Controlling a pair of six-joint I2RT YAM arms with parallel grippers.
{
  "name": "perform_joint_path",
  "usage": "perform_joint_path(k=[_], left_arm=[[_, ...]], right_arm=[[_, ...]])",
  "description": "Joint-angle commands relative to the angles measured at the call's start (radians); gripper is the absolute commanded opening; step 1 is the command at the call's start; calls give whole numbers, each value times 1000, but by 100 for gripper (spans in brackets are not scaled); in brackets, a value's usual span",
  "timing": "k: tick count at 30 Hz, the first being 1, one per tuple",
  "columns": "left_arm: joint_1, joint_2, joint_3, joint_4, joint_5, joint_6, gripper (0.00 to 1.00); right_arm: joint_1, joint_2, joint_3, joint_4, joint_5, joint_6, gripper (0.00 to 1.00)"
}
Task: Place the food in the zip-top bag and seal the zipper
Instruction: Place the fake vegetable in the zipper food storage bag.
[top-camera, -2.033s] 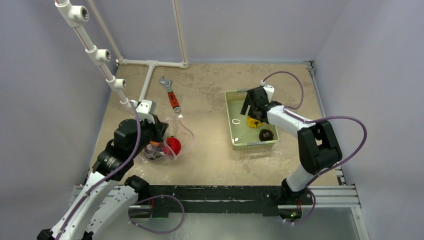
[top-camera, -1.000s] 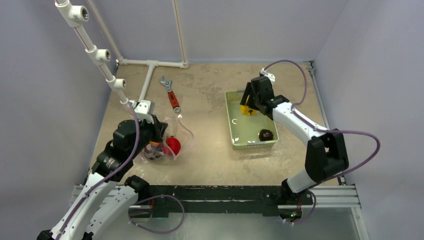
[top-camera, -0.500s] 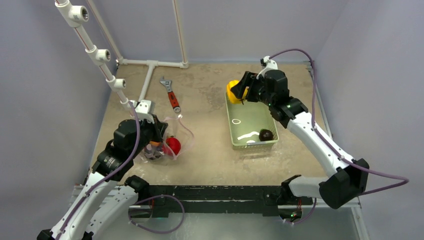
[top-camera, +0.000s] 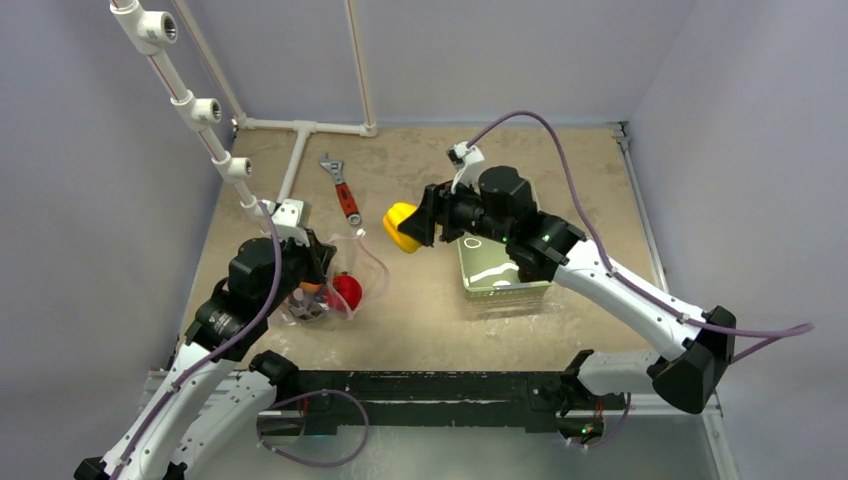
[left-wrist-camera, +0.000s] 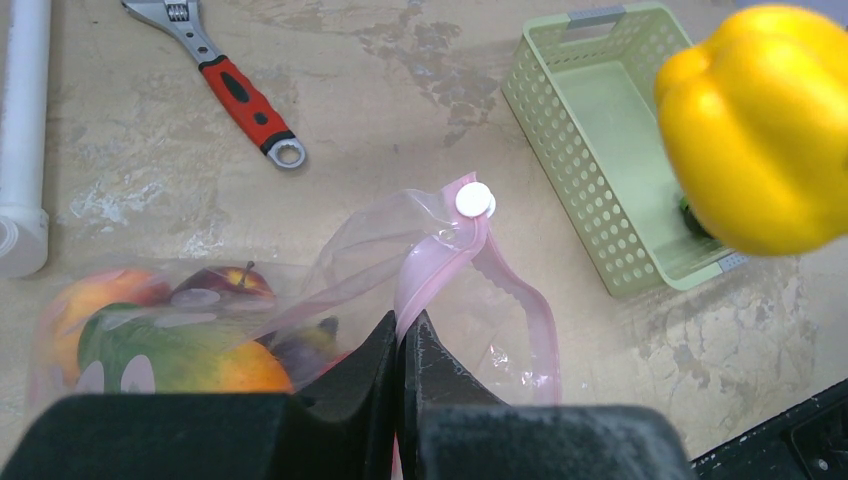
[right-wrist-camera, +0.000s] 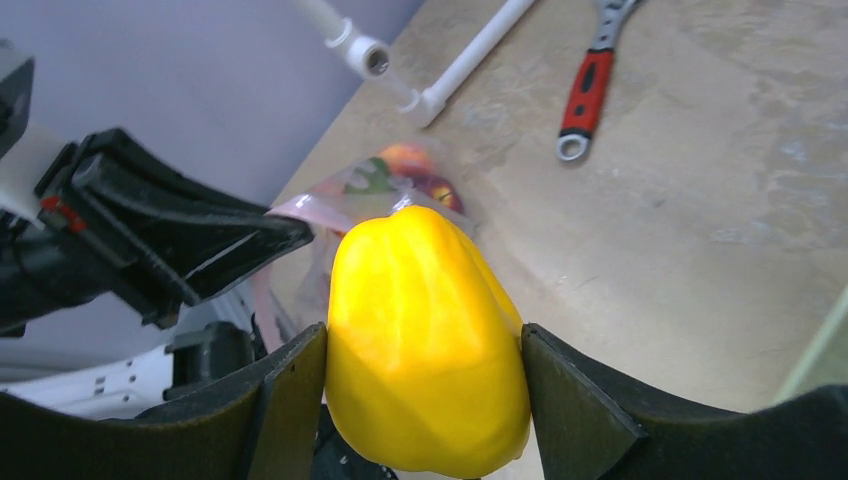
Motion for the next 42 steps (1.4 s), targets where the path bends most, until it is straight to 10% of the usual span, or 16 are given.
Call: perform_joint_path(k=[1,42], left_arm=[[-1,2,-1,29,-14,-10,0],[-1,6,-2,38,12,-3,0]], right_arm=[[88,27,42,51,-33,-35,16],[292,474,225,192,307,216,29]])
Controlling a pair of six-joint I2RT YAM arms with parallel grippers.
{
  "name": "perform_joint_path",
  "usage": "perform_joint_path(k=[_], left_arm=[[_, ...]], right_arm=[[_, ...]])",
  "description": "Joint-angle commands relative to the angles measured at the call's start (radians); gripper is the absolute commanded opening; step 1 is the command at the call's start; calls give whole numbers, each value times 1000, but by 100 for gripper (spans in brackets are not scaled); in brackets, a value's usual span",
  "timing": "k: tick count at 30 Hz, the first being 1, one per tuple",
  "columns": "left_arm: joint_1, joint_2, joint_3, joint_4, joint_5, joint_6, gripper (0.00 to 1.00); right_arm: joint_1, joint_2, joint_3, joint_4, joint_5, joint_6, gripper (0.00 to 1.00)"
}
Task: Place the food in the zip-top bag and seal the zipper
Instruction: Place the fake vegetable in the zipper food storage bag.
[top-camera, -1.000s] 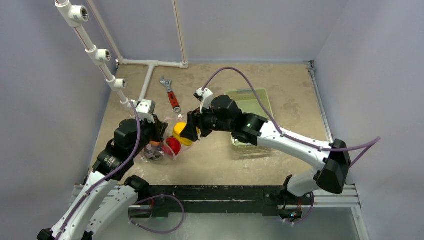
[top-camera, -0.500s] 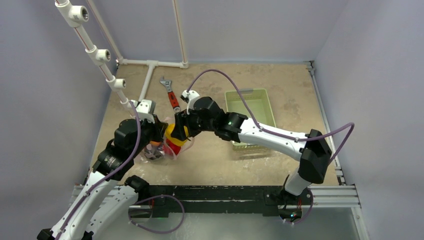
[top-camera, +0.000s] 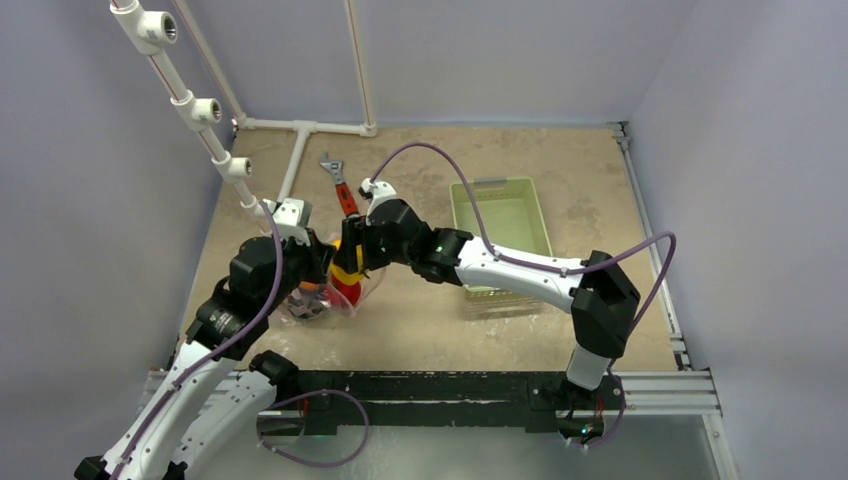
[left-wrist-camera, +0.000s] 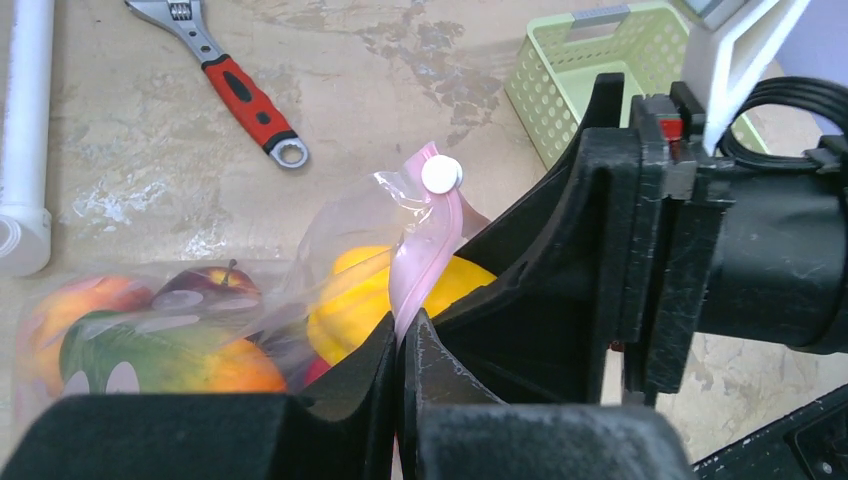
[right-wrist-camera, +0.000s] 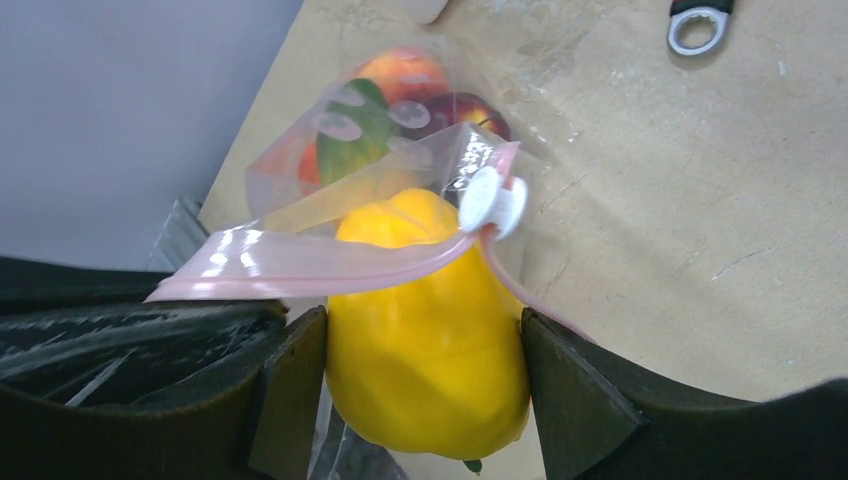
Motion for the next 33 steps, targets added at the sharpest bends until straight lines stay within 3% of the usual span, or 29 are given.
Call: perform_joint_path(k=[1,3,9,10,33], left_arm=[[-1,-3,-1,35,9,-3,0],[-1,-5,-2,35,8,-4,0],[-1,-8,-4,35,7,-5,0],[-1,-8,-3,35,7,-5,0],[-1,-2,-2,32,1,-7,0]], right_arm=[[7,9,44,93,104,86,33],[7,11,44,107,125,112,42],[6,6,49,123,138,125,94],[7,4,49,117,139,122,98],[7,-237,-112,-29,132,135,98]])
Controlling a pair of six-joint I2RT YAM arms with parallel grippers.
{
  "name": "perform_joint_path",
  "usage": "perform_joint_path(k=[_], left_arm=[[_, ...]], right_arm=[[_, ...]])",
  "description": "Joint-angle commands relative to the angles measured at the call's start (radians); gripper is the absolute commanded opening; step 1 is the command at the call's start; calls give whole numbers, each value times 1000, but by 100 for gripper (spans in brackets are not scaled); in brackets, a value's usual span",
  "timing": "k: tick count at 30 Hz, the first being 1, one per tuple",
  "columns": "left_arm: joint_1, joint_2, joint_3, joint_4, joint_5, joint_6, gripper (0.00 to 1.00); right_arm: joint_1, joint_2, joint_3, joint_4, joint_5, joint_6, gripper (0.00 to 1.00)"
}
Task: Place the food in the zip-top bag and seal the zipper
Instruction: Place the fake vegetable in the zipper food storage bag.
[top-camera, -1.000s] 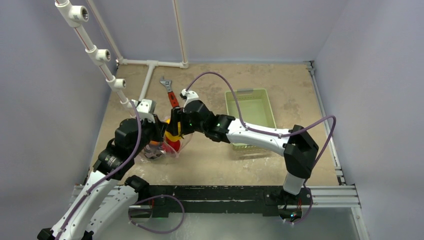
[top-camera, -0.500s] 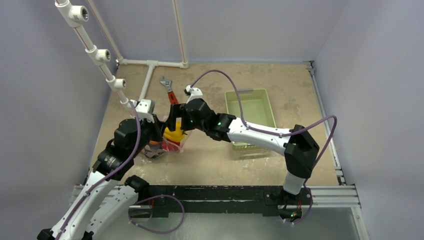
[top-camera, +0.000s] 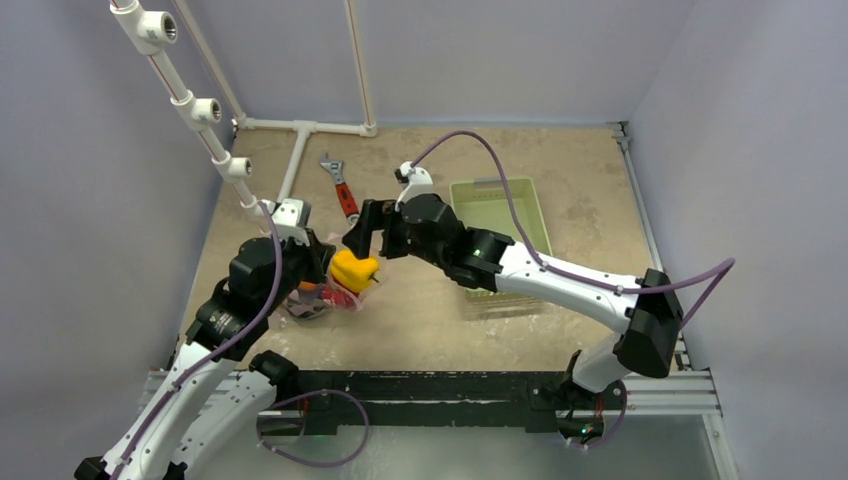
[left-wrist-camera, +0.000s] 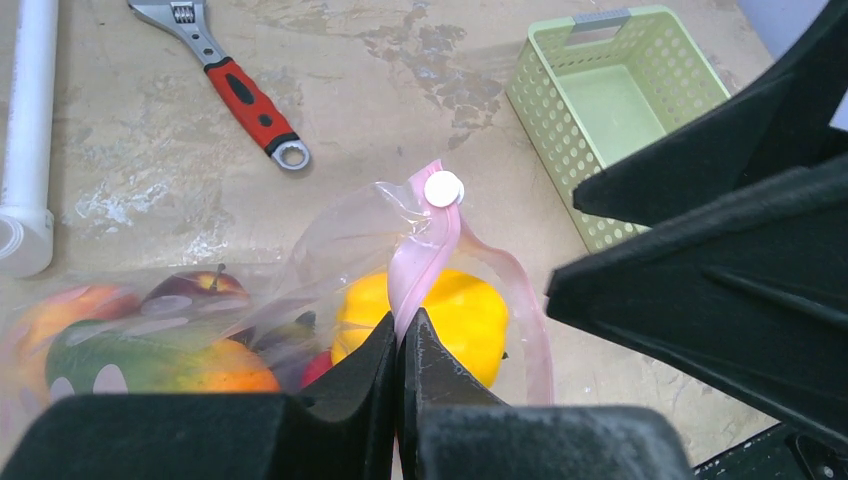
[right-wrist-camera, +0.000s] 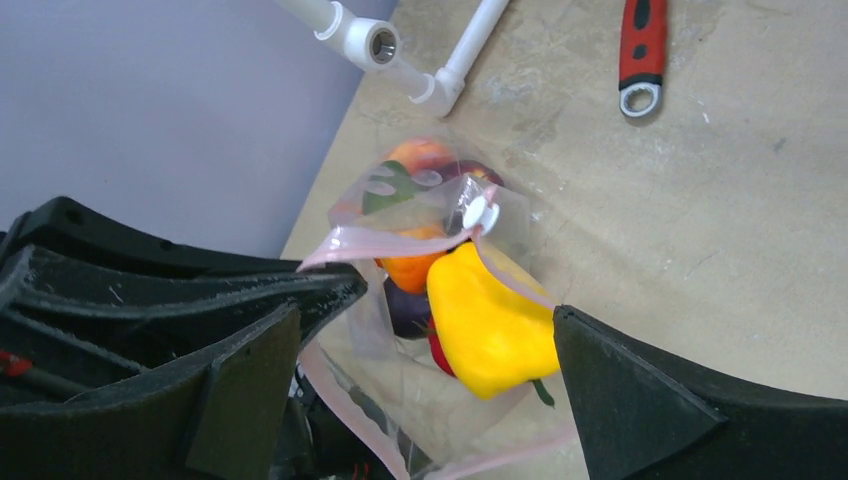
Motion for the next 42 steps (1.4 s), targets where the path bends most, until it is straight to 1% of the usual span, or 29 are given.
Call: perform_joint_path(k=[1,6,10,11,13,15,17,19,21,24,25,36,42], left_arm=[[-1,5,1,25,12,-6,0],[-1,7,2,26,13,-6,0],[-1,7,1,26,13,-5,0],[-1,8,1,26,13,-5,0],[-1,8,1,27,14,-6,0],[-1,8,1,26,14,-6,0],[-1,8,1,26,13,-5,0],[-1,7,1,27,13,-6,0],[-1,7,2,28,14,-6,0],[-1,9,1,28,14,-6,0],[-1,10,1,27,14,-6,0],[-1,8,2,26,13,-7,0],[-1,5,1,27,10,-6,0]], right_arm=[[4,-64,-76,-43,-15,29,97],[4,-130,-194,-35,-38,77,94],[4,-161,-273,-12,-63,109,84],[4,-164,-286,-7,-67,113,78],[4,-168,-303,-1,-78,117,70],[4,-168,-311,0,-83,121,59],[4,-168,-312,-3,-81,123,43],[4,-168,-307,-5,-80,122,31],[4,-165,-294,-7,-80,117,21],[4,-150,-265,-7,-80,105,4],[4,-140,-254,-6,-79,101,0],[4,-18,-149,-6,-62,59,0],[4,4,-135,-20,-55,48,0]])
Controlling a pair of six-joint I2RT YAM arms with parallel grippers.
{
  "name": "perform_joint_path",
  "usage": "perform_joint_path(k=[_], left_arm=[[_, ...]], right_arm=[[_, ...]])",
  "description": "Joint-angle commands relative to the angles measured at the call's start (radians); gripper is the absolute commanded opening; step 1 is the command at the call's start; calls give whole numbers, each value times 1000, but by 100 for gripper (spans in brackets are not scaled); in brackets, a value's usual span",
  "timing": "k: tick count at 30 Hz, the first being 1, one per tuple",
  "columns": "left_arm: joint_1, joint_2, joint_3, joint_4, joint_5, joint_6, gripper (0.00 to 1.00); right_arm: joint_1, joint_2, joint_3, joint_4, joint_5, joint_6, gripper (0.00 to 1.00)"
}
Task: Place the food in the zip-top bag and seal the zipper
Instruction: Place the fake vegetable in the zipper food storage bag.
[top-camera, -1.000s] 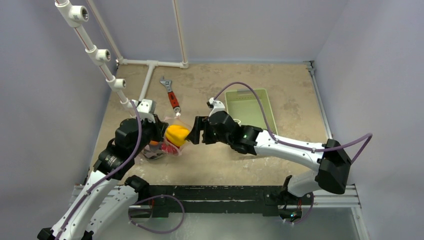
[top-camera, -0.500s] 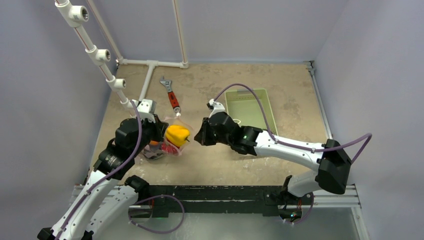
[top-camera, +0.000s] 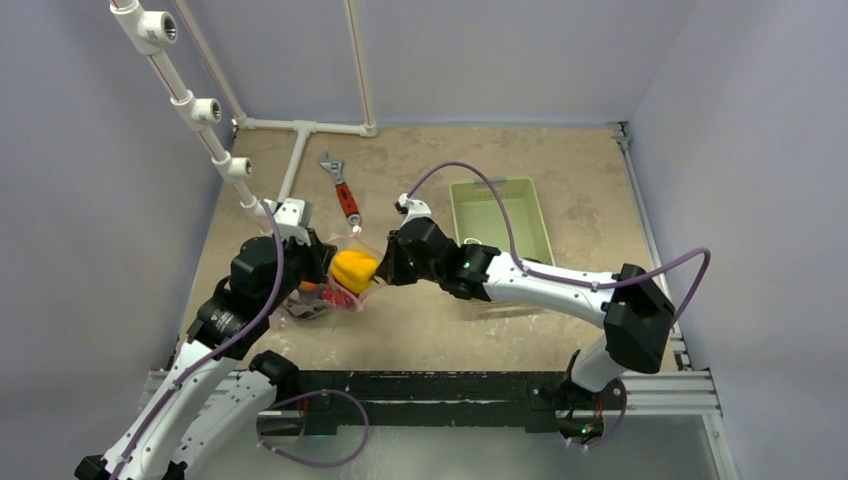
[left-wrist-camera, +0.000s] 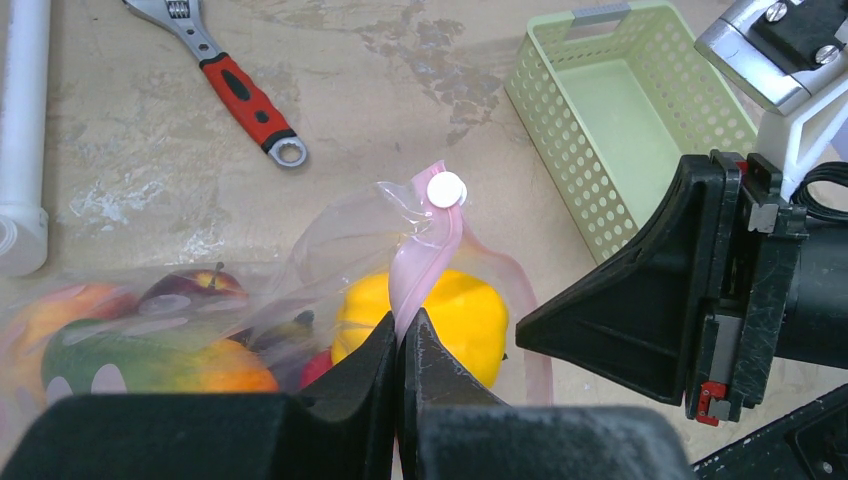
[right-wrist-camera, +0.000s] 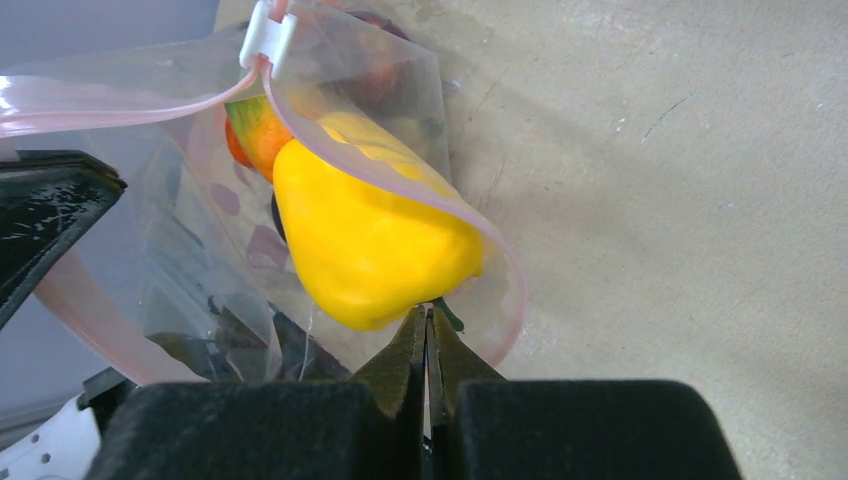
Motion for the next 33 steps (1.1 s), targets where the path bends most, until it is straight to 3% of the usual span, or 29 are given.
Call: perform_joint_path(k=[1,24,33], left_arm=[[-1,-4,2,26,4,-6,0],[-1,1,3,26,6,-4,0],[-1,0,3,26,3,-5,0]], right_arm=[[3,-8,49,0,20,-25,0],[3,114,176,13,-12,-53,0],[3,94,188,-36,5,-67,0]])
